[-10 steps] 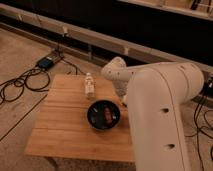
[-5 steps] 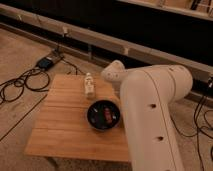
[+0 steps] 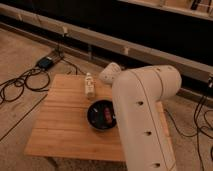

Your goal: Wipe the white sponge on the table

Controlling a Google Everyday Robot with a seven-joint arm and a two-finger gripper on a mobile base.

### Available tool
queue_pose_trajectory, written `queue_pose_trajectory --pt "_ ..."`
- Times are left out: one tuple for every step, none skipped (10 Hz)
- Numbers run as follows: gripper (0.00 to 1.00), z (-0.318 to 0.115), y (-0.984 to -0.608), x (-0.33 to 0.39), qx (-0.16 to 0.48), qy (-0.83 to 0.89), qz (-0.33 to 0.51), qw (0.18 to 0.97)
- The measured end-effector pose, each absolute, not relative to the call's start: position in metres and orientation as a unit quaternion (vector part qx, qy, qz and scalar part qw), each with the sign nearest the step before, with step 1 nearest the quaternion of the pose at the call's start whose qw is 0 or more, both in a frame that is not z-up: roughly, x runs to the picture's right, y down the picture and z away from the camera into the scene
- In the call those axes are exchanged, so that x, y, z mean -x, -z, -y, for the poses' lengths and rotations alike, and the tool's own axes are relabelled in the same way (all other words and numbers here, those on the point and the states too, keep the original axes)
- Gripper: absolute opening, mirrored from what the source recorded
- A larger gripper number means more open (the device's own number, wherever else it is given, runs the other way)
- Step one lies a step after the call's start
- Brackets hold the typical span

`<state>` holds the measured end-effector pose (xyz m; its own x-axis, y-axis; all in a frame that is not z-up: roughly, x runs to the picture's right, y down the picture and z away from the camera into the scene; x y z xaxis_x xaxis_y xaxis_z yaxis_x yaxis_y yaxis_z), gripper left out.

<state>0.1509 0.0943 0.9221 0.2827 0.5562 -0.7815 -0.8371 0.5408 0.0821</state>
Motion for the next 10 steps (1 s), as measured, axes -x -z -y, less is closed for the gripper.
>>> queue_pose_trajectory --pt "0.65 -0.093 -0.927 -0.151 0.173 -0.442 -0.400 0.784" --pt "0.65 -0.092 -0.930 -0.150 0.171 -0.435 -0.401 0.788" --pt "0.64 -0.092 -0.932 -0.151 0.169 -0.431 -0.402 0.790" --pt "0.58 -0.091 -0.936 -0.150 0.167 -0.427 -0.401 0.793" --pt "0.46 -0.091 -0.940 -0.149 0.167 -0.423 -0.400 0.796" --pt "0.36 -0.091 -0.941 -0.149 0.166 -0.421 -0.400 0.797" --pt "0.26 -0.091 -0.943 -0.149 0.164 -0.420 -0.401 0.798" --pt "0.16 -0.090 -0.944 -0.150 0.162 -0.419 -0.401 0.798" --pt "0.06 -0.089 -0.944 -0.152 0.161 -0.418 -0.402 0.799" --pt "0.01 -0.088 -0.945 -0.152 0.159 -0.418 -0.402 0.799"
